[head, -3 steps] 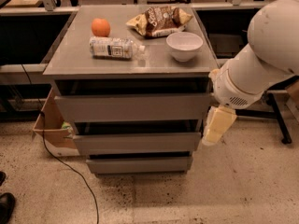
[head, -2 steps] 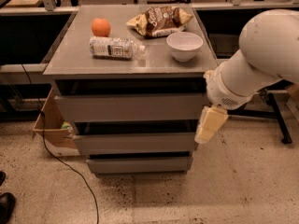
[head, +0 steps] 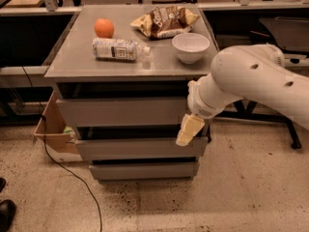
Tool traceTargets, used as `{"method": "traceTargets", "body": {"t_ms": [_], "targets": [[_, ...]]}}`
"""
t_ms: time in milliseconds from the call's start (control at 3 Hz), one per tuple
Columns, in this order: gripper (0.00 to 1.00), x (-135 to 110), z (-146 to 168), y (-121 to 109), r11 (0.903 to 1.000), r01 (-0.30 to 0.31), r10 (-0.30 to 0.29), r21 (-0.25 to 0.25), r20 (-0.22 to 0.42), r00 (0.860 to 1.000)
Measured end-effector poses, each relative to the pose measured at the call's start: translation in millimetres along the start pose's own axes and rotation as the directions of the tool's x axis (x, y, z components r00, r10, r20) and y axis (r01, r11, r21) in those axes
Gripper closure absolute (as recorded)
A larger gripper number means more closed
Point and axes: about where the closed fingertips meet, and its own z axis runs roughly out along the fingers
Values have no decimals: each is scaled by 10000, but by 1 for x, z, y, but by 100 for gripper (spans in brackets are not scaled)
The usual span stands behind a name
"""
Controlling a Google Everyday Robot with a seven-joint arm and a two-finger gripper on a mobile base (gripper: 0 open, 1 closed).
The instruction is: Open top drawer
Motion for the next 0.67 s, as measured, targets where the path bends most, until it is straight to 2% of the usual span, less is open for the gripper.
{"method": "traceTargets", "body": {"t_ms": [667], "targets": [[0,-15,68,-10,10000,-81,81,-1,367,9993]]}}
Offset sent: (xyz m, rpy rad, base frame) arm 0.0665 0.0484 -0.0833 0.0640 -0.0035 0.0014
